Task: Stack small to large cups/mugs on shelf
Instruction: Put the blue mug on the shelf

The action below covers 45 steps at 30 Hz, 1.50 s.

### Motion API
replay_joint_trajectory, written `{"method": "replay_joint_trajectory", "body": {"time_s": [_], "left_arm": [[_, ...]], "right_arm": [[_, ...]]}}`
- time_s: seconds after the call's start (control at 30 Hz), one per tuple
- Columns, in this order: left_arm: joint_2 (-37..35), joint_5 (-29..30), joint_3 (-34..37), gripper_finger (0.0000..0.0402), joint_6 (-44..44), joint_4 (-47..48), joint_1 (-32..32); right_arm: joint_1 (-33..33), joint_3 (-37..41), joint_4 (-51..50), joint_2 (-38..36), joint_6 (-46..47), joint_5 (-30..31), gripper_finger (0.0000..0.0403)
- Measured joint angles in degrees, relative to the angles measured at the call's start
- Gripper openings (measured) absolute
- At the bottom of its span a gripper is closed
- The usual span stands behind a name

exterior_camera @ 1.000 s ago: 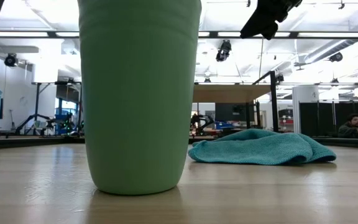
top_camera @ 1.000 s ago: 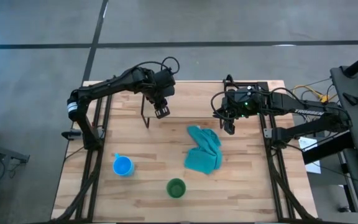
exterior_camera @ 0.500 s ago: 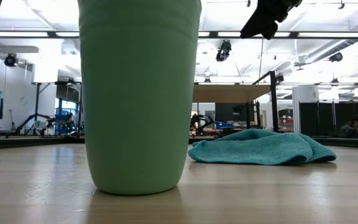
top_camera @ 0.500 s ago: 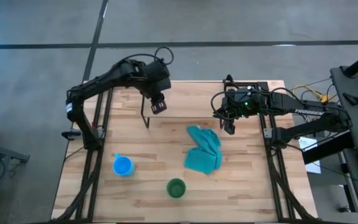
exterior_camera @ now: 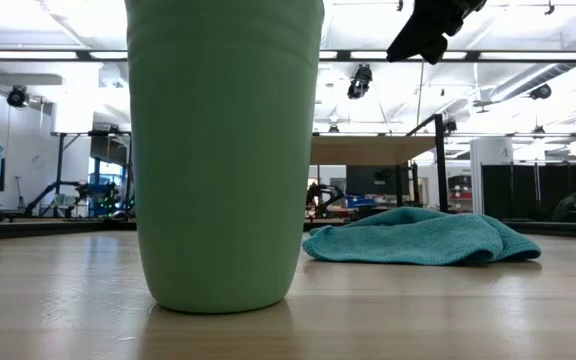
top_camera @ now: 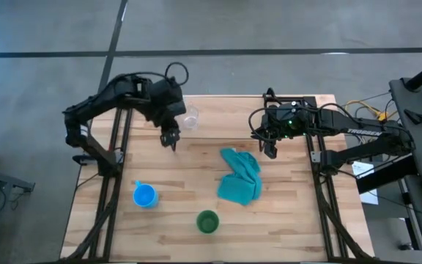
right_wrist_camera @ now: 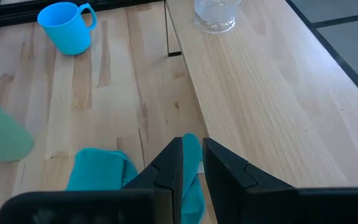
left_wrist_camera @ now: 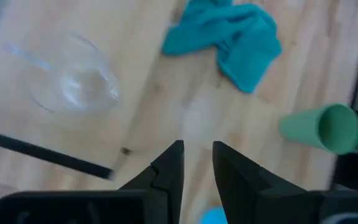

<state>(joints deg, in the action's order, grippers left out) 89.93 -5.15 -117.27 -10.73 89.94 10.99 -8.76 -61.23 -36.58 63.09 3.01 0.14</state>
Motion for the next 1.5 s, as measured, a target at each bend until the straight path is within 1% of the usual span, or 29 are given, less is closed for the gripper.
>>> {"method": "replay_joint_trajectory", "body": {"time_s": [0.1,0.27,0.47,0.63,0.8,0.93,1.2,1.4,1.5], "left_arm": [[-1.8,-2.9,4.5,0.0071,-6.0,0.1,-2.3],[-4.8,-3.1,14.3,0.007,-17.0,0.1,-6.8],[-9.6,-1.9,25.9,0.007,-35.2,0.1,-11.5],[-12.4,-1.3,31.5,0.007,-50.4,-0.3,-17.2],[-12.6,-1.0,34.1,0.007,-64.5,-6.7,-23.8],[-10.1,-1.0,34.2,0.007,-72.3,-11.7,-28.8],[-3.6,-3.4,34.2,0.007,-83.2,-11.0,-34.9],[-0.6,-4.6,34.2,0.007,-89.5,-11.1,-37.0],[0.6,-4.7,34.3,0.007,-90.7,-11.1,-37.1]], "right_arm": [[0.0,0.0,0.0,0.0,0.0,0.0,0.0057],[0.0,0.0,0.0,0.0,0.0,0.0,0.0057],[0.0,0.0,0.0,0.0,-0.6,0.0,0.0057],[0.0,0.0,0.1,0.0,-3.8,0.0,0.0056],[0.0,0.0,0.2,0.0,-6.2,0.0,0.0056],[0.0,0.0,1.3,0.0,-7.8,0.0,0.0056],[0.0,0.0,4.7,0.0,-9.7,0.0,0.0056],[0.0,0.0,4.7,0.0,-9.5,-0.2,0.0056],[0.0,0.0,4.7,0.0,-10.1,-1.8,0.0056]]}}
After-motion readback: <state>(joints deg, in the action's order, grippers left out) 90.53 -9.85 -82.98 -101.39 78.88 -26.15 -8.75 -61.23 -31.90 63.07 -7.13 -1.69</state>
